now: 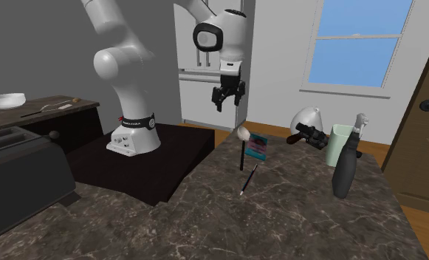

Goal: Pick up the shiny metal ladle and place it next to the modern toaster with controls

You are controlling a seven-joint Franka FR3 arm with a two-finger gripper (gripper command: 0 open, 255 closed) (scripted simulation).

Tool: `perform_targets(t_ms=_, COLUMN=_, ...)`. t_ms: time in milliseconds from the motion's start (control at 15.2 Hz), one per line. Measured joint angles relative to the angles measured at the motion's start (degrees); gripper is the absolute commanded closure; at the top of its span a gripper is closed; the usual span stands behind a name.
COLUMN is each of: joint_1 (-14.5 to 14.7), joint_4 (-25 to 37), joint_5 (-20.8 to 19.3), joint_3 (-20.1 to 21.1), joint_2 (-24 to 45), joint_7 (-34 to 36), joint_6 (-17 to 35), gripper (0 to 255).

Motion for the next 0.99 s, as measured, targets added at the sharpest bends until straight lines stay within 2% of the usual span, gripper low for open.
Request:
perform_targets(t_ms=462, joint_1=-0.87, joint_4=3.73, joint_5=1.55, joint_3=3.57, joint_2=19.29, joint_7=9.43, joint_6=18.84, gripper=0)
perform_targets(t_ms=990, joint_1=-0.06, joint_4=6.20, joint_5=0.95, joint_3=3.88, joint_2=30.32, joint_7=11.39, joint_6=28.29, gripper=0)
